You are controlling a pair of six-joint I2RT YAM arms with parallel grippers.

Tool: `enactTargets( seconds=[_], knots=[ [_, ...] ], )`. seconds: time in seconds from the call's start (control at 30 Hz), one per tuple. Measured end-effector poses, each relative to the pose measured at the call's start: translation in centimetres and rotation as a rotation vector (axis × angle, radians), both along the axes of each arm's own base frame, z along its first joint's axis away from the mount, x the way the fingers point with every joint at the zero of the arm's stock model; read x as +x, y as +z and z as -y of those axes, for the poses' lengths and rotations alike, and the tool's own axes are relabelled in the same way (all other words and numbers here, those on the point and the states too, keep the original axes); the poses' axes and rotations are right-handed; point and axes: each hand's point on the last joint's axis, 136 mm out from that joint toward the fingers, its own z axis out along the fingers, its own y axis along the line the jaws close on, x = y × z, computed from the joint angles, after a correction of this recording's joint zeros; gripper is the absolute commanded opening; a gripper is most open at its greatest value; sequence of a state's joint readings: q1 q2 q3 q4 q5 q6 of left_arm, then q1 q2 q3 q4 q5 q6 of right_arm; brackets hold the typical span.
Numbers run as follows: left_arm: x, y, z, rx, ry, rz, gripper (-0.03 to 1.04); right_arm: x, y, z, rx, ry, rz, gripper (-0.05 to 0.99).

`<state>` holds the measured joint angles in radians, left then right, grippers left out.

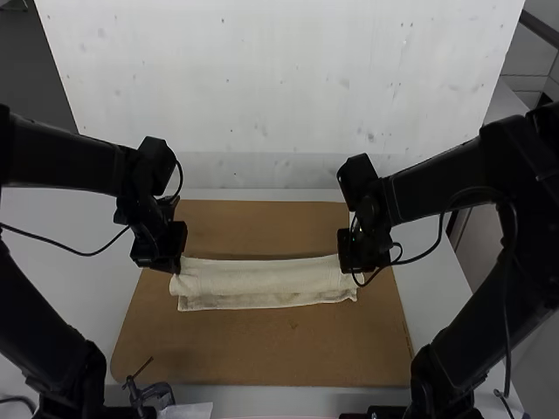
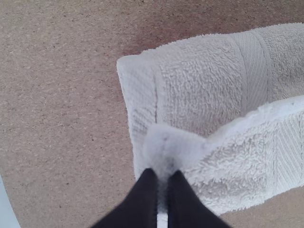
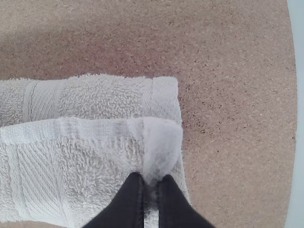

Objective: Fold the towel.

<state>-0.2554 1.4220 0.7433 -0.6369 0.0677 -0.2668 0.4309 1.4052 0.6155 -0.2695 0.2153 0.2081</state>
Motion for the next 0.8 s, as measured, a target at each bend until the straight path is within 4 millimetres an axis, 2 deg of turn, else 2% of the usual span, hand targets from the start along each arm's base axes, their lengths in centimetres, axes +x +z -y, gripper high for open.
enactTargets(
  seconds=[0.13,0.37,0.5,0.67,0.8],
  knots=[
    [0.8,-1.2,0.1,0.009,0.002,-0.004,0.02,0.4,-0.5,0.0,-0.009,-0.004,0.005,0.02],
    [1.4,-3.7,0.1,0.035,-0.001,-0.047,0.02,0.2,-3.7,0.3,-0.054,-0.008,-0.067,0.02],
    [2.8,-3.5,0.4,0.043,0.003,0.003,0.02,1.0,-4.5,0.2,-0.070,-0.013,-0.068,0.02],
    [4.2,-3.1,0.3,0.048,0.022,0.060,0.02,2.7,-4.4,0.0,-0.065,-0.027,-0.032,0.02],
    [5.0,-2.9,0.3,0.048,0.038,0.092,0.02,3.1,-4.3,0.0,-0.064,-0.032,-0.019,0.02]
  ],
)
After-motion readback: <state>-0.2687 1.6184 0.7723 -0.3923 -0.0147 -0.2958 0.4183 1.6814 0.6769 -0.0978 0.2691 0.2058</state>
